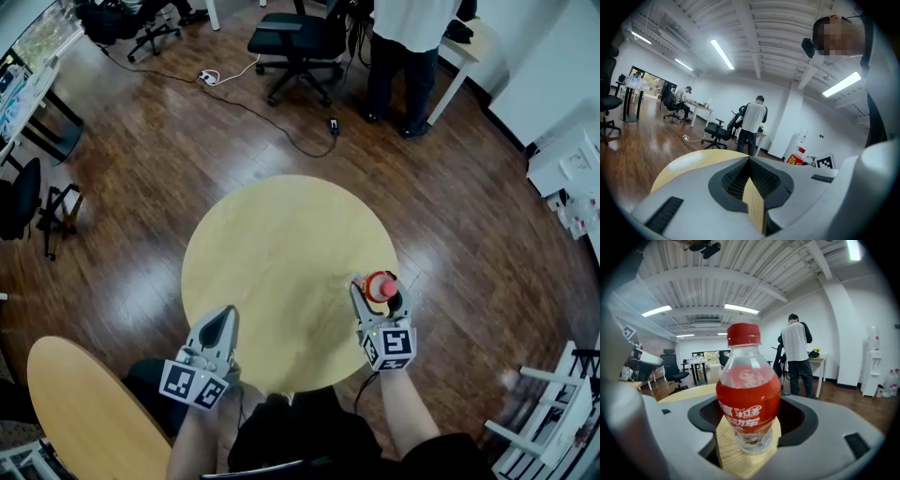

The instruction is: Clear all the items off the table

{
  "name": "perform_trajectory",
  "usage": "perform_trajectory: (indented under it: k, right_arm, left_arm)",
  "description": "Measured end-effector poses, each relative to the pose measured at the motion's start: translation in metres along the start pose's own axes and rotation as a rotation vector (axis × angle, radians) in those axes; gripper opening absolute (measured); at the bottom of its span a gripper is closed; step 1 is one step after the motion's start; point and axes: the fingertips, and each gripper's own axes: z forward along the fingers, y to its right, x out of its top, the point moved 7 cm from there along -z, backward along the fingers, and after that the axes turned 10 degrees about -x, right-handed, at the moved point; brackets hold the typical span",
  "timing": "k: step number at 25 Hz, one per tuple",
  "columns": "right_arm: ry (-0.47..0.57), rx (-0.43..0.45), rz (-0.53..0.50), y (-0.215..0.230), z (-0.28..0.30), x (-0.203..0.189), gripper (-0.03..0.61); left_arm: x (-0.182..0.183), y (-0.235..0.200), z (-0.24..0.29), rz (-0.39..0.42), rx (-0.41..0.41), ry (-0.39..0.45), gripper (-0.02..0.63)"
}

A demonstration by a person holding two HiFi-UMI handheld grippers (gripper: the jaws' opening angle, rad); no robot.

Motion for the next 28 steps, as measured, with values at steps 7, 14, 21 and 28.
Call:
perform_trajectory:
  k: [7, 14, 21, 28]
  right_arm:
    - [0.035, -0.071, -0.013, -0.006, -0.018, 0.009, 0.370]
    - [0.119, -0.109, -0.028, -0.028, -0.072, 0.048, 0.368]
    - [0.260, -0.118, 0.023, -0.043, -0.147, 0.096, 0.286]
    - [0.343, -0.128, 0.097, -0.056, -0.184, 0.116, 0.236]
  left_arm:
    - [0.015, 0.009, -0.042, 0.032, -0.018, 0.042, 0.000]
    - [0.047, 0.011, -0.088, 0.065, -0.014, 0.127, 0.000]
    - [0.086, 0.009, -0.122, 0.129, -0.025, 0.243, 0.000]
    - [0.099, 0.001, -0.150, 0.151, -0.021, 0.309, 0.000]
